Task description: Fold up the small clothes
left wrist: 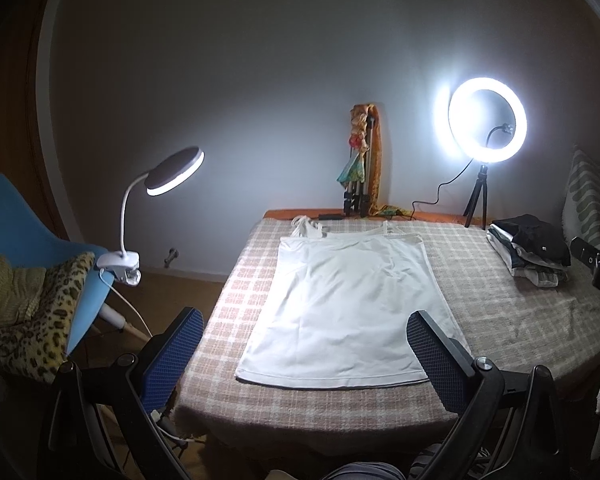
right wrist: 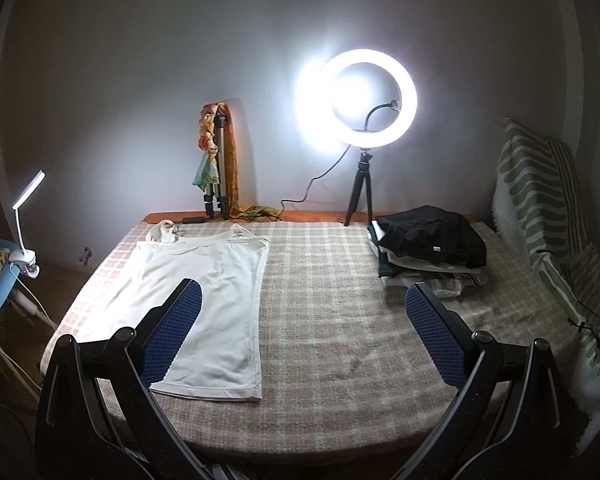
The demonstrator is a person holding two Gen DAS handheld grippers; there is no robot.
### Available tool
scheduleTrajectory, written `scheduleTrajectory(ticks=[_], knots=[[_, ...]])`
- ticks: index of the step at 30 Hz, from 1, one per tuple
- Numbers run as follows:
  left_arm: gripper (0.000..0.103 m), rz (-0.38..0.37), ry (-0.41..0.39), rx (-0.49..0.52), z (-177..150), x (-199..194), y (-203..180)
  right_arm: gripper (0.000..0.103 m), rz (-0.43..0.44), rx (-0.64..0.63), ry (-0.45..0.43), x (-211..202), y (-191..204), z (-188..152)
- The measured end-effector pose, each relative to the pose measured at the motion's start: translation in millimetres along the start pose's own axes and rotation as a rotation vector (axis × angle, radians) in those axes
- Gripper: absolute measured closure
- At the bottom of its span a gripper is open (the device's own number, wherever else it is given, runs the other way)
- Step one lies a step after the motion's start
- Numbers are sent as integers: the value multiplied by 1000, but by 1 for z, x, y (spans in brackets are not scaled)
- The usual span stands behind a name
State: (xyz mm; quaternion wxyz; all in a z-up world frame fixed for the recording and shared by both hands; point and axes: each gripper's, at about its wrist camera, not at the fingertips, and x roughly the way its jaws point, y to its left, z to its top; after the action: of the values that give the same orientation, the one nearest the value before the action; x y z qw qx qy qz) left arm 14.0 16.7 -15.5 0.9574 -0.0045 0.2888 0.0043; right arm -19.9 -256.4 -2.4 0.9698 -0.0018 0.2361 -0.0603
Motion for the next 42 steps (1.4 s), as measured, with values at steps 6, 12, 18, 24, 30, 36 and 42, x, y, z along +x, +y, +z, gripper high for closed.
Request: scheduleTrajectory(ticks=[6, 12, 18, 24, 30, 36, 42], knots=[[15, 3, 64, -16, -12, 28, 18, 0, 79, 10, 14, 31, 9, 6], [27, -22, 117, -52, -35, 61, 42, 0, 186, -22, 53, 75, 34, 19], [49, -47, 233, -145, -63, 106, 74, 4, 308, -123, 75, 122, 86, 33], [56, -98, 299, -208, -83, 144, 96, 11, 428, -164, 140, 179, 142, 42], [60, -140, 334, -235, -93, 181, 111, 26, 553, -180, 268, 247, 206, 48], [64, -186, 368, -258, -104, 207, 122, 37, 642, -195, 384, 309, 274, 44], [66, -223, 379, -264, -114, 222, 124, 41, 652, -183, 508, 369, 322, 35]])
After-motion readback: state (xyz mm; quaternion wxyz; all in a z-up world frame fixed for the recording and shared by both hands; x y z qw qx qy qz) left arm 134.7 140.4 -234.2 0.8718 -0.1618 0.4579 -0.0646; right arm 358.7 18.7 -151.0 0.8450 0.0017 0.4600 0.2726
